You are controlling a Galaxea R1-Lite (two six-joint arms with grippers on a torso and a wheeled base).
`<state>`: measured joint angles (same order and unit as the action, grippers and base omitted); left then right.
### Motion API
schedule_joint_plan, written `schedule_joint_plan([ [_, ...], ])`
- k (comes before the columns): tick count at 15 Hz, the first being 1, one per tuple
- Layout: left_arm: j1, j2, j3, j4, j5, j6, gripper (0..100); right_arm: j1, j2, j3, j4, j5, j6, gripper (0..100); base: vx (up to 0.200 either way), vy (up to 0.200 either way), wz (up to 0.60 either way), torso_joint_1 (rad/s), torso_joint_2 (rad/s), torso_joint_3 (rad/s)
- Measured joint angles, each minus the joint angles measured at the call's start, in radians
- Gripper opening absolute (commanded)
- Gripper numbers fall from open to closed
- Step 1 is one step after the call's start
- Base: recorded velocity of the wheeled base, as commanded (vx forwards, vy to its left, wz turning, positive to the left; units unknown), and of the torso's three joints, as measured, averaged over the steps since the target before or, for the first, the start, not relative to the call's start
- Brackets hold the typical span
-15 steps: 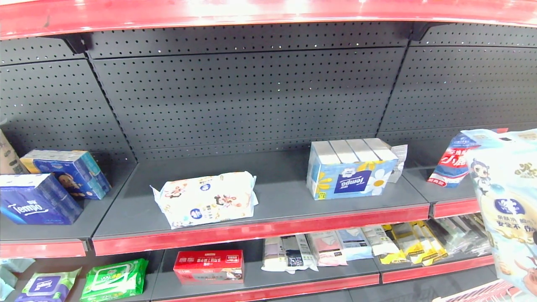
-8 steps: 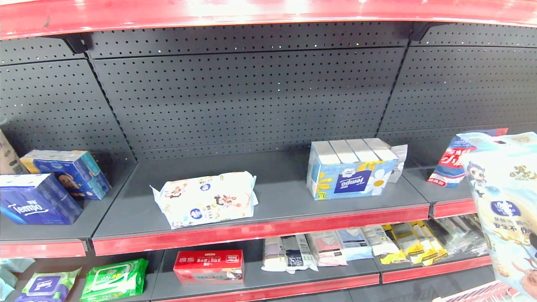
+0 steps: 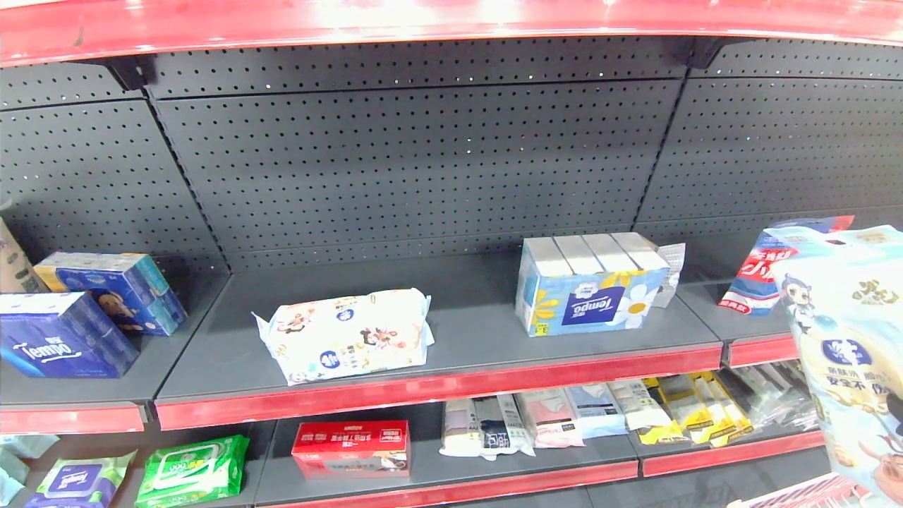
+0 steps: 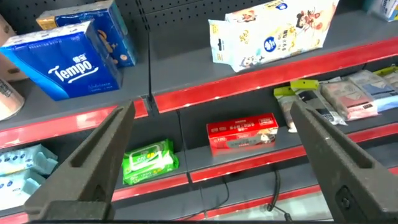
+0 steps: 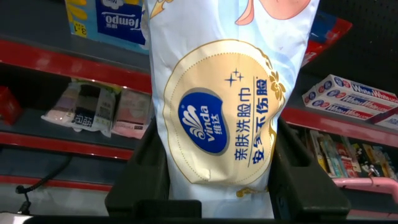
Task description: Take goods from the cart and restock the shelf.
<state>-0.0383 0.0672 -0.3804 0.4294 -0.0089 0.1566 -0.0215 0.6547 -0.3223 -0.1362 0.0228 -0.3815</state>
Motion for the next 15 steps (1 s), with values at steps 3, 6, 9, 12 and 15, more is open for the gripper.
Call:
schedule_joint_plan([
  [3,0.000,0.000,0.001,0.000,0.000,0.000,100,0.000,0.003,0.000,0.000,0.000,0.000,0,0.000,0.000,0.40,0.002,0.00,0.002],
  [6,0.000,0.001,0.001,0.000,0.000,0.000,100,0.000,0.005,0.005,0.002,0.000,0.000,0,0.000,0.000,0.60,0.001,0.00,0.007],
  [9,0.000,0.001,0.001,0.000,0.000,0.000,100,0.000,0.005,0.006,0.000,0.000,0.000,0,0.000,0.000,0.60,0.004,0.00,0.002],
  [12,0.000,0.001,0.000,0.000,0.000,0.000,100,0.000,0.007,0.006,0.000,0.003,-0.009,0,0.000,0.000,0.40,0.002,0.00,0.002],
  [15,0.000,0.001,-0.002,-0.001,0.001,0.001,100,0.001,0.009,-0.010,0.001,0.028,-0.019,0,0.000,0.000,0.00,0.000,0.00,0.000],
])
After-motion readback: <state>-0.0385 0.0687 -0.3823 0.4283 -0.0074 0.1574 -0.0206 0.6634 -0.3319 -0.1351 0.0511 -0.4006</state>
